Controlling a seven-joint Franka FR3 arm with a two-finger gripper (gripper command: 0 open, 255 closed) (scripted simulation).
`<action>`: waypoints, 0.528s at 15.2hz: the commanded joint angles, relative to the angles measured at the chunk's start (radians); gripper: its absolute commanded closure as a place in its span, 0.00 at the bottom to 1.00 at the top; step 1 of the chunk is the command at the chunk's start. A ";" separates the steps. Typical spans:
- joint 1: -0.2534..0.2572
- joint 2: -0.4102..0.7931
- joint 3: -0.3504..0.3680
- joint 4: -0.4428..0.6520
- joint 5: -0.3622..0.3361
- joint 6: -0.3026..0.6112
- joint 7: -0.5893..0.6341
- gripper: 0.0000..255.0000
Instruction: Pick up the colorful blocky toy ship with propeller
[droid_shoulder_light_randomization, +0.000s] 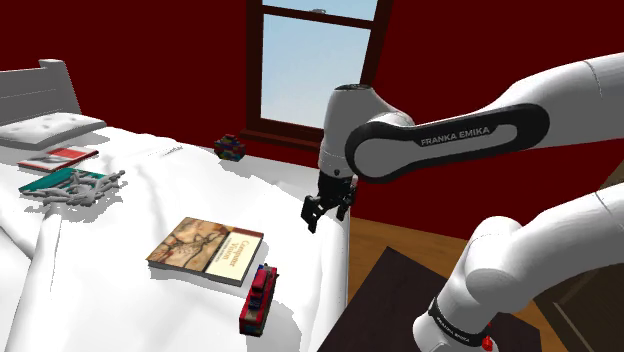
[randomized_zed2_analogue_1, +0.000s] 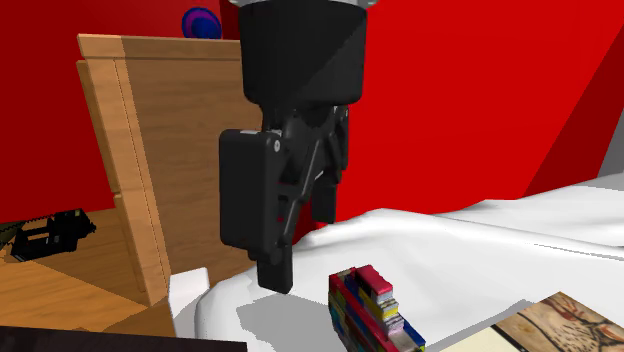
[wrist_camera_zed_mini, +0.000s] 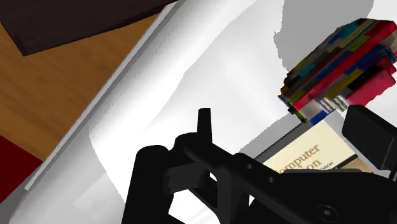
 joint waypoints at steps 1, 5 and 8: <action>-0.016 0.077 0.038 0.007 0.001 0.082 0.065 0.00; -0.047 0.228 0.118 0.025 -0.021 0.229 0.210 0.00; -0.078 0.357 0.173 0.057 -0.078 0.331 0.338 0.00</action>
